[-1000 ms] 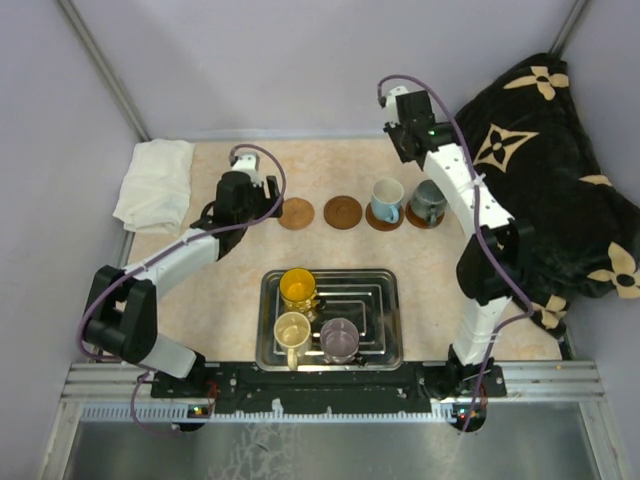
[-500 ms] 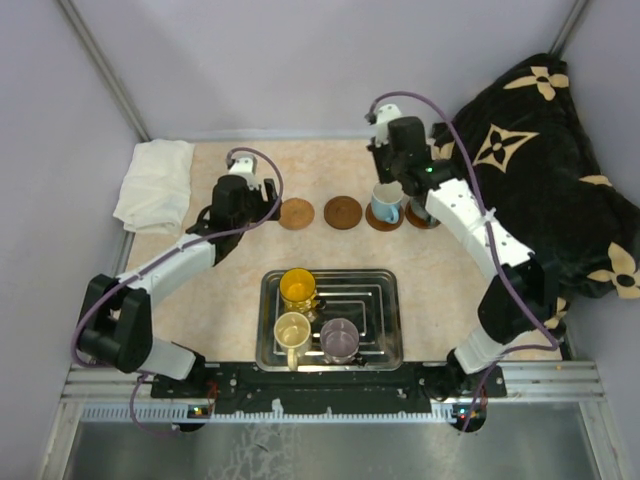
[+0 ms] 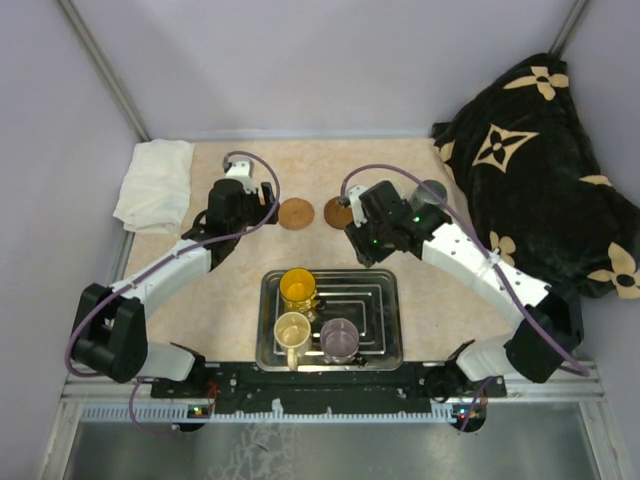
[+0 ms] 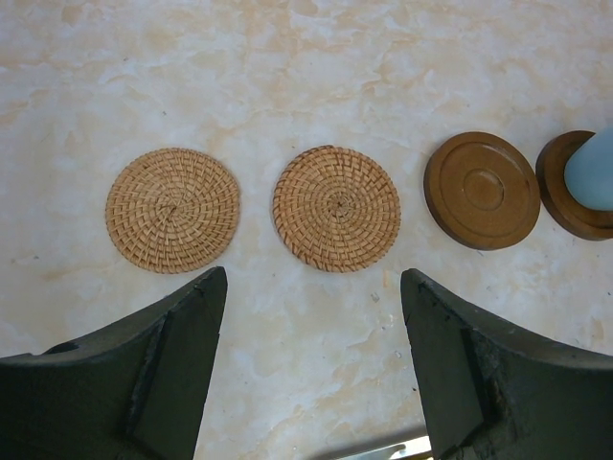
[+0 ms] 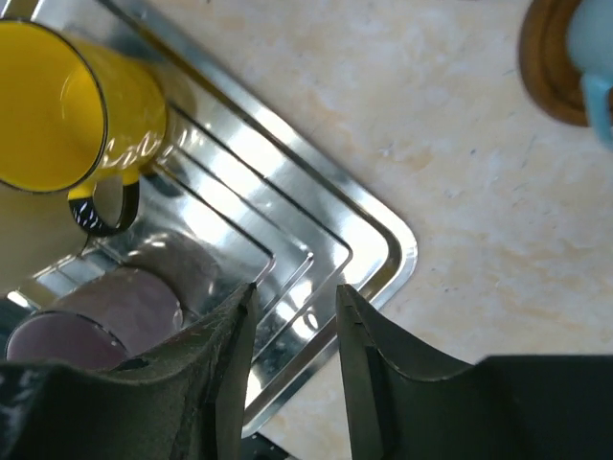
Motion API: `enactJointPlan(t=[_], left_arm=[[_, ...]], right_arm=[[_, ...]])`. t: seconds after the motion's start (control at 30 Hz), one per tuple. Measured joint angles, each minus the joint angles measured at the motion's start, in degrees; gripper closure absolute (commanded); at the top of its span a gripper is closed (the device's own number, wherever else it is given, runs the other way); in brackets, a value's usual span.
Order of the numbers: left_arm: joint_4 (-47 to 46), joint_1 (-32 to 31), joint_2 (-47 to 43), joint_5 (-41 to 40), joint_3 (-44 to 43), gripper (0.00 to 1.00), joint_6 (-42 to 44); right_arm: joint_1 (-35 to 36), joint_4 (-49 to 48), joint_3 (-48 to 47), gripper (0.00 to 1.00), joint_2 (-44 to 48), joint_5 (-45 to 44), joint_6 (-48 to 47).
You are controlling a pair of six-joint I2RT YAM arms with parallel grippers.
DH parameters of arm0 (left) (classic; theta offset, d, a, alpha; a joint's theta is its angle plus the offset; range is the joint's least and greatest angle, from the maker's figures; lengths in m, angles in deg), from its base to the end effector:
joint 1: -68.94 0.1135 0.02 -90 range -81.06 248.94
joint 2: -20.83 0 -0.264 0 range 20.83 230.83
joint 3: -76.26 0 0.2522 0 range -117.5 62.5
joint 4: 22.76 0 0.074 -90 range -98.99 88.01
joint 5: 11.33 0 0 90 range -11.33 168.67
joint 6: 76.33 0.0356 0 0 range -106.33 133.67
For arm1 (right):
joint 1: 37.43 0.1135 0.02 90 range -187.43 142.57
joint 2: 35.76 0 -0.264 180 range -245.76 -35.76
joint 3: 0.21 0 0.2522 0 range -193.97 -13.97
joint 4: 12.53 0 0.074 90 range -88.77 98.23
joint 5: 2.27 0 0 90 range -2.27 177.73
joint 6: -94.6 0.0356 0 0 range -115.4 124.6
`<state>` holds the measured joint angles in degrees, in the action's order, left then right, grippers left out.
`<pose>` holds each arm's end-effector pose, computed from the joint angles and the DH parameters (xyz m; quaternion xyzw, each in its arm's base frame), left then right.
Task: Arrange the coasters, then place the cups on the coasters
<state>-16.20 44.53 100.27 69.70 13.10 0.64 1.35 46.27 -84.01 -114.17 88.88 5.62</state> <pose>0.2885 -0.1248 0.2600 0.0393 0.8308 -0.1153 0.5431 0.2205 0.1780 0.3078 -0.3102 0.8973 0.1158 0.2919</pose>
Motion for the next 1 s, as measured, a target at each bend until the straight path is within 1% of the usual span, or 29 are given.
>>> enactJointPlan(t=[0.2,0.5,0.6,0.8,1.0], left_arm=[[0.0,0.0,0.0,0.6,0.0,0.21,-0.1],[0.5,0.0,-0.1,0.9,1.9,0.21,-0.4],[0.8,0.0,-0.2,0.9,2.4,0.21,-0.5],[1.0,0.0,-1.7,1.0,2.8,0.21,-0.5],[1.2,0.0,-3.0,0.2,2.8,0.20,-0.2]], right_arm=[[2.9,4.3,1.9,0.58,0.0,4.3,2.7],[11.2,3.7,2.5,0.56,-1.8,8.9,5.2],[12.8,3.6,3.7,0.55,-2.1,10.4,5.4],[13.2,4.4,5.2,0.52,-2.9,12.2,5.6],[13.2,6.2,5.1,0.52,-6.8,13.6,4.4]])
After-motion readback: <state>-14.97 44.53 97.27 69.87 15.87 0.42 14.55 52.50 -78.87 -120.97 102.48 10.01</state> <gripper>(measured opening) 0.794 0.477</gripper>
